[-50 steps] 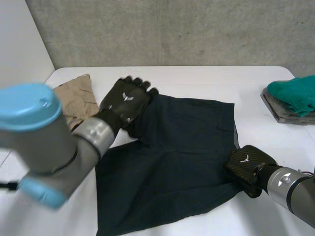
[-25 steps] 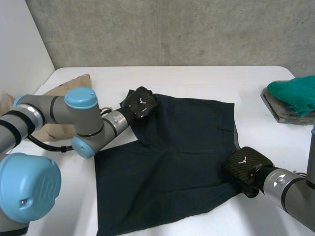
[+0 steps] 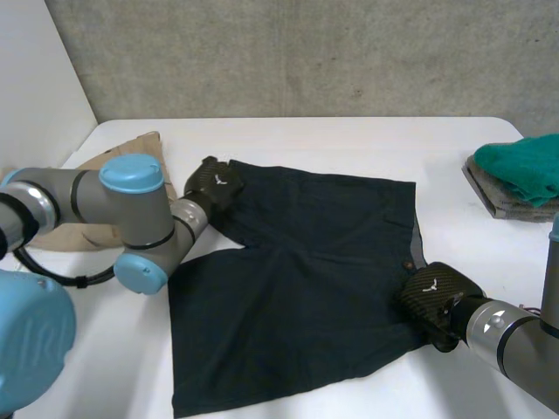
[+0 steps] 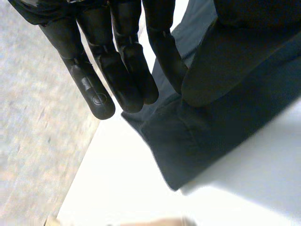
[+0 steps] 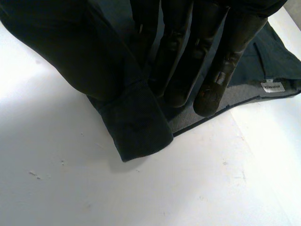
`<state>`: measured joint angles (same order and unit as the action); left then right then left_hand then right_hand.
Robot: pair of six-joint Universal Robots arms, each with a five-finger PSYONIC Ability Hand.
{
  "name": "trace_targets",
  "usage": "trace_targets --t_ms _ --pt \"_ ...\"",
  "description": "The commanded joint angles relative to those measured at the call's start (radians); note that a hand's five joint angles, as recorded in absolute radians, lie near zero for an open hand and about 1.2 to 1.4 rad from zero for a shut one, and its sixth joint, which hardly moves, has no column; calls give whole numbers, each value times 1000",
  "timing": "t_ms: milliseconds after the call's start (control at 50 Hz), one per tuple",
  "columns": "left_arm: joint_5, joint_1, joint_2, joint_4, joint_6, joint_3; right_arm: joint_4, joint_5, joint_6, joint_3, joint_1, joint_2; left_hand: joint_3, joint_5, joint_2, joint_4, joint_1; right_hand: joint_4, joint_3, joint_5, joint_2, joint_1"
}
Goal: Fold the laundry.
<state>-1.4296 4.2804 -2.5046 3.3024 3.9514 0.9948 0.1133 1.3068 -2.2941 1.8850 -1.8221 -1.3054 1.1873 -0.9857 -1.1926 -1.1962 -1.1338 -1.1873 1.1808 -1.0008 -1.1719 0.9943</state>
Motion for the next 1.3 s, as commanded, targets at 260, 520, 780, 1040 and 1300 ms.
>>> trace_targets --t_ms 260,520,780,1040,1300 --pt "-278 -68 85 -86 -127 165 -1 -1 -1 12 0 0 26 -53 -20 -17 -79 -209 215 -221 -224 402" --pt "-275 -91 374 -152 -363 362 -61 -6 -128 3 0 -2 -827 800 833 836 774 -209 215 -221 -224 402" --pt "-203 -134 858 -172 -515 927 -127 -40 -304 -4 50 -2 -622 595 627 631 568 -209 215 -221 -224 402" --pt "-189 -191 837 -253 -672 1061 -175 -38 -354 -9 66 -2 -407 380 413 416 354 -209 215 -221 -224 402" --pt "-201 -257 744 -189 -676 1027 -162 -37 -352 -4 70 -17 209 -236 -204 -200 -262 -209 215 -221 -224 402"
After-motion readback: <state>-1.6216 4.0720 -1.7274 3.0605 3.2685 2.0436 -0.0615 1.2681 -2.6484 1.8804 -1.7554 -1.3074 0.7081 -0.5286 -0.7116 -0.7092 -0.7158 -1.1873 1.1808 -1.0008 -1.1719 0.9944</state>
